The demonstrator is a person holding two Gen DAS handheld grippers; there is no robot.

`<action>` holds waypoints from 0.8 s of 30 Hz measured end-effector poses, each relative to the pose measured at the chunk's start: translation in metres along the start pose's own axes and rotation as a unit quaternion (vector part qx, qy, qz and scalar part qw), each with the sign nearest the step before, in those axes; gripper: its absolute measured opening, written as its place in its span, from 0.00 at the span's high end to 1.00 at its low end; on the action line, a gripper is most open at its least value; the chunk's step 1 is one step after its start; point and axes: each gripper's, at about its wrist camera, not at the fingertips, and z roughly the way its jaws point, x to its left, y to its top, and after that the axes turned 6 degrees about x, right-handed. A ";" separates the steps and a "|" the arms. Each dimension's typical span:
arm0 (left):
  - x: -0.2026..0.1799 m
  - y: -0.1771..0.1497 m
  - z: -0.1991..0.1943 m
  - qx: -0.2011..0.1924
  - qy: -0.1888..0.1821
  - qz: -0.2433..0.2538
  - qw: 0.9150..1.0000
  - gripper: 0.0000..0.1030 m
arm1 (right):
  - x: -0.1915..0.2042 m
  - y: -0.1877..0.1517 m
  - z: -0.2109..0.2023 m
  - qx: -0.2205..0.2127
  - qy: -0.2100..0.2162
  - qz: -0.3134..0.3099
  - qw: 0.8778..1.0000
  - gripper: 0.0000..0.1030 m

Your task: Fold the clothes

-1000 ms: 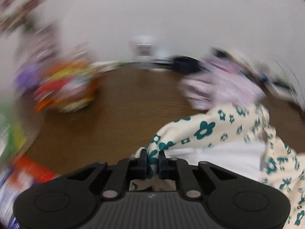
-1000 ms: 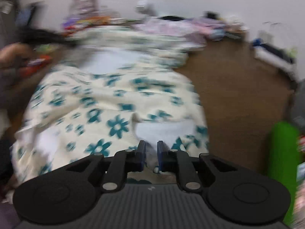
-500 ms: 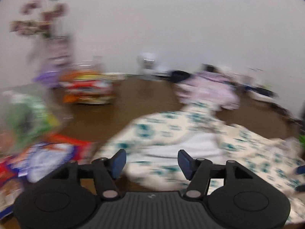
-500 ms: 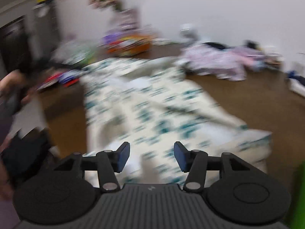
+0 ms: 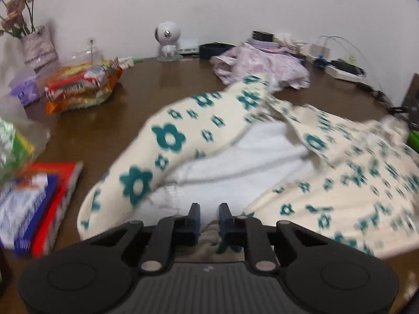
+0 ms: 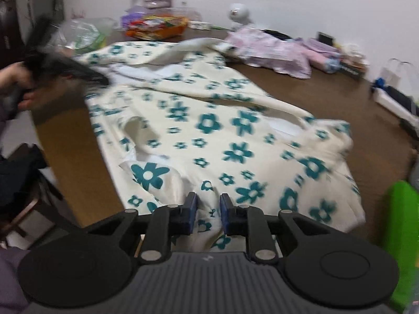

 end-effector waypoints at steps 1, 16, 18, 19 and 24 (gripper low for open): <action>-0.005 -0.009 -0.006 -0.001 -0.005 -0.004 1.000 0.90 | -0.006 -0.001 0.000 0.002 -0.014 0.003 1.000 0.82; -0.021 0.016 -0.045 -0.072 -0.003 -0.034 0.997 0.47 | -0.026 0.030 0.000 -0.072 0.013 0.073 0.995 0.61; -0.024 0.022 -0.018 -0.043 0.018 -0.033 0.998 0.47 | -0.023 0.036 0.018 -0.063 0.026 0.087 0.994 0.62; -0.025 0.020 -0.008 -0.034 0.030 -0.031 0.998 0.47 | -0.022 0.037 0.027 -0.058 0.033 0.091 0.994 0.63; -0.026 -0.004 0.010 -0.022 0.060 -0.029 0.998 0.56 | -0.007 0.025 0.036 -0.037 0.023 0.062 0.997 0.73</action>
